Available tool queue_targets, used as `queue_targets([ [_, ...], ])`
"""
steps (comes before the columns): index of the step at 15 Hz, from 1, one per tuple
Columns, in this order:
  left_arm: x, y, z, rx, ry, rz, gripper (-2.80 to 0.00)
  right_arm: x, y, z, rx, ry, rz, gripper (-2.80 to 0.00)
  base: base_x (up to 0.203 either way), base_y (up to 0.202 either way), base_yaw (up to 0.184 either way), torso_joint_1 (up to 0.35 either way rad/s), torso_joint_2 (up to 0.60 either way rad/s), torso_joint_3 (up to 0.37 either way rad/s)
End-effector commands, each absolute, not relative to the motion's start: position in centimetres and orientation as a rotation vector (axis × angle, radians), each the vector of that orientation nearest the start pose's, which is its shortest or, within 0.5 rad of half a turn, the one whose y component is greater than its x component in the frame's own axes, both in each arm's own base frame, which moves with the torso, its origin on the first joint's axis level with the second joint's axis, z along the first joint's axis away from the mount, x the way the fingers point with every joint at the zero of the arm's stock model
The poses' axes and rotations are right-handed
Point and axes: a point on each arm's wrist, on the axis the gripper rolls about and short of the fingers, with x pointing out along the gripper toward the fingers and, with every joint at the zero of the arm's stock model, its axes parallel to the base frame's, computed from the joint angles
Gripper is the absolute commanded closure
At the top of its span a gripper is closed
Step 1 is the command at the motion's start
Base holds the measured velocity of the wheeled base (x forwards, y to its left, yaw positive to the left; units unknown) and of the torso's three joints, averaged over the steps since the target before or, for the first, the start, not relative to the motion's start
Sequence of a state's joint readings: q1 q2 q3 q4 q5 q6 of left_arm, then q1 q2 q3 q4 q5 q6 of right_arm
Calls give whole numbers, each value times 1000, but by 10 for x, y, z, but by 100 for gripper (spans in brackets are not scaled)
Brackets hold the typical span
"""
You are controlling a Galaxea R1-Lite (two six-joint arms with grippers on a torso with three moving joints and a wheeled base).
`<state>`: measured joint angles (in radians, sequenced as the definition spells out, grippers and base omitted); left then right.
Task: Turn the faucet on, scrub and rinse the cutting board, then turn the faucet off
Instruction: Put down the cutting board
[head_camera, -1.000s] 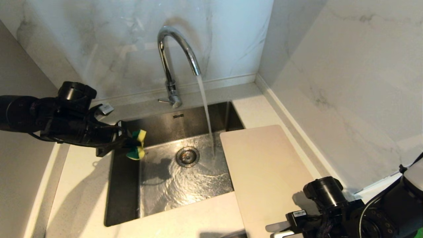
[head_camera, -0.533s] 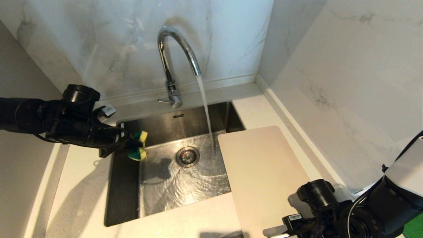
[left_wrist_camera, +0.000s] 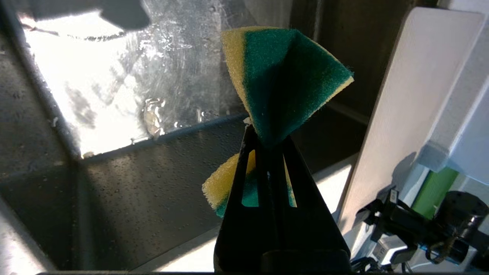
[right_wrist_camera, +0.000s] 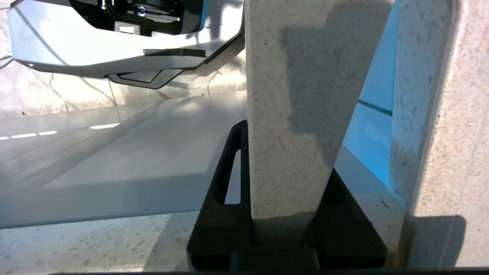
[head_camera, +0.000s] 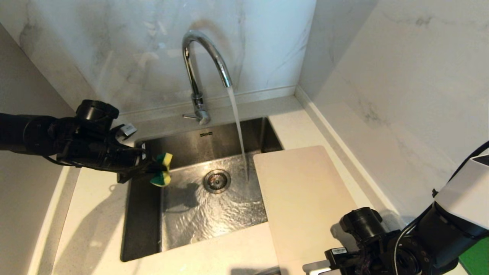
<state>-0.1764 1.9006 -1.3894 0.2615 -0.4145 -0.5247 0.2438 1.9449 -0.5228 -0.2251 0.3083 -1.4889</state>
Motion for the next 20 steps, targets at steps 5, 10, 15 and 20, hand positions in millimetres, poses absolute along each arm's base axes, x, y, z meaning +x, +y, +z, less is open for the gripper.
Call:
queue_targets([
  [5, 356, -72, 189, -584, 910, -346, 0, 241, 67, 24, -1228, 590, 1269, 0, 0, 0, 0, 0, 0, 0],
  [10, 354, -72, 193, -588, 900, -348, 0, 237, 66, 31, -1232, 578, 1259, 0, 0, 0, 0, 0, 0, 0],
  [15, 353, -71, 194, -588, 899, -346, 0, 237, 66, 32, -1231, 584, 1266, 0, 0, 0, 0, 0, 0, 0],
  [20, 355, -69, 194, -590, 896, -340, 0, 234, 65, 30, -1237, 592, 1271, 0, 0, 0, 0, 0, 0, 0],
])
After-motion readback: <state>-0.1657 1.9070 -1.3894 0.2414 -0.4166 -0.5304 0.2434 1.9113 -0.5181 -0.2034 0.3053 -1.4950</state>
